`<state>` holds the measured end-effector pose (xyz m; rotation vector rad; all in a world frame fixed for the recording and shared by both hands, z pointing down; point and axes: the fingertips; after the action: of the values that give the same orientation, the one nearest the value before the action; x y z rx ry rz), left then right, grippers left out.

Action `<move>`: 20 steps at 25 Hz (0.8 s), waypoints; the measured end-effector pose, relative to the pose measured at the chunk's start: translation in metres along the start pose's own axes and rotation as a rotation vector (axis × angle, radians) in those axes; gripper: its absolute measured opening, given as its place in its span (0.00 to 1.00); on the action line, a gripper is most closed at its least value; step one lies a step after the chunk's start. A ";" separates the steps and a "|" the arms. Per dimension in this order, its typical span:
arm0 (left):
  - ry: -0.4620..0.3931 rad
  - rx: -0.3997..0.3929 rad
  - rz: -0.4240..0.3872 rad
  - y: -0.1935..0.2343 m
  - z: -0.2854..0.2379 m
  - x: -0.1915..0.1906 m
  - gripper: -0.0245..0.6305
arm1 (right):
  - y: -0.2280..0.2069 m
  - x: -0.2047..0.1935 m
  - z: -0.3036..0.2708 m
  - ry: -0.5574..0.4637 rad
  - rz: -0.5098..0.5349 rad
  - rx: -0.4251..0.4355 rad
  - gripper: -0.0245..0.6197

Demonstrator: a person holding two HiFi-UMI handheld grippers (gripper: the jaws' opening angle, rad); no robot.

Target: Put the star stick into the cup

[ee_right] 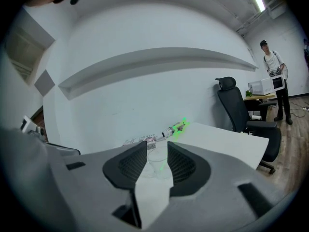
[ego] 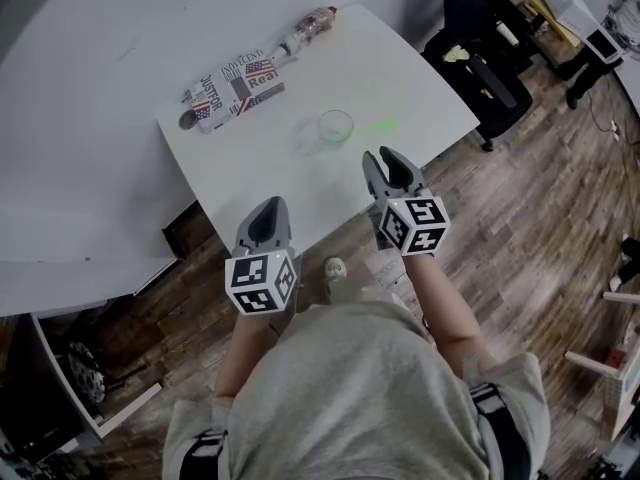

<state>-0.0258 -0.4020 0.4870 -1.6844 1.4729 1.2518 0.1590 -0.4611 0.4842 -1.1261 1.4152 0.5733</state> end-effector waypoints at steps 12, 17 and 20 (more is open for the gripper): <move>-0.027 -0.021 -0.001 0.007 0.072 -0.017 0.06 | 0.076 0.007 0.067 -0.076 0.050 0.007 0.08; -0.036 -0.033 -0.002 0.006 0.108 -0.030 0.06 | 0.110 0.003 0.100 -0.091 0.074 0.012 0.03; -0.038 -0.035 -0.003 0.005 0.129 -0.039 0.06 | 0.131 -0.003 0.119 -0.093 0.082 0.018 0.03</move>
<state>-0.0648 -0.2738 0.4720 -1.6758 1.4340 1.3083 0.1008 -0.3036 0.4282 -1.0179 1.3877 0.6617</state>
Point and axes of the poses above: the fingertips, and each gripper's own axes: z backward along the fingers, y to its left, x out of its top, and after that the axes turned 6 degrees about x, right-handed
